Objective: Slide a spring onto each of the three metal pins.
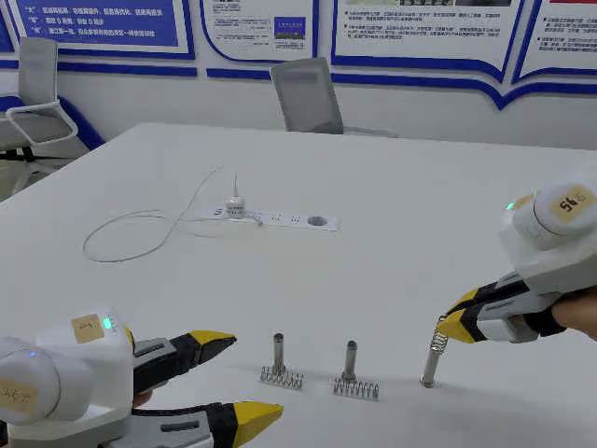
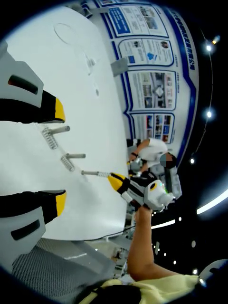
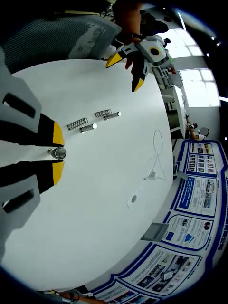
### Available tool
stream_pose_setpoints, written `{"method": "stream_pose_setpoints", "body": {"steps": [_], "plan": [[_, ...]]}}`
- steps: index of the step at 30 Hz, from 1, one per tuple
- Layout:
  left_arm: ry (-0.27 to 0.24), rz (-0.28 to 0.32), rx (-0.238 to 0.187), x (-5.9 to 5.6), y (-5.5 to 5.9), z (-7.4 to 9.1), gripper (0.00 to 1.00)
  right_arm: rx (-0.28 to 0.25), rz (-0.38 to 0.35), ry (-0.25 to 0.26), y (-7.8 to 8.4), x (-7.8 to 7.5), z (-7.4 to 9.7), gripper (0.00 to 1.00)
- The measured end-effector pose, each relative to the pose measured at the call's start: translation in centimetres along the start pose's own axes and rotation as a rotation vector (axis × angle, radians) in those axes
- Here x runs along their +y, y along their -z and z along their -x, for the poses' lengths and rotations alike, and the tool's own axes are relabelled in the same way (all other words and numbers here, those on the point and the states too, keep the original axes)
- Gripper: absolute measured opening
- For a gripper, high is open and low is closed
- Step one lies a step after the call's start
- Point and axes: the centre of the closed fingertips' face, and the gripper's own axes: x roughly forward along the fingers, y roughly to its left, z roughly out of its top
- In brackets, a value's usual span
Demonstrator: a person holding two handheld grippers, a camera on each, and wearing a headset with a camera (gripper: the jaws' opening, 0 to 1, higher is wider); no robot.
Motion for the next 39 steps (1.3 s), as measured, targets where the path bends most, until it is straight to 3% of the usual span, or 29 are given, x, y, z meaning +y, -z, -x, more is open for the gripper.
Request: {"method": "stream_pose_setpoints", "body": {"steps": [19,34,39], "plan": [[0.006,-0.014,0.0,0.4,-0.6,0.0,0.58,0.043,-0.056,-0.022,2.1,-0.4,-2.9,0.12],[0.01,0.006,0.002,-0.1,0.2,-0.2,0.58,0.077,-0.073,-0.032,3.6,-0.2,-4.2,0.12],[0.012,0.006,0.003,-0.2,0.2,-0.3,0.58,0.064,-0.077,-0.038,3.3,-0.1,-4.2,0.12]]}}
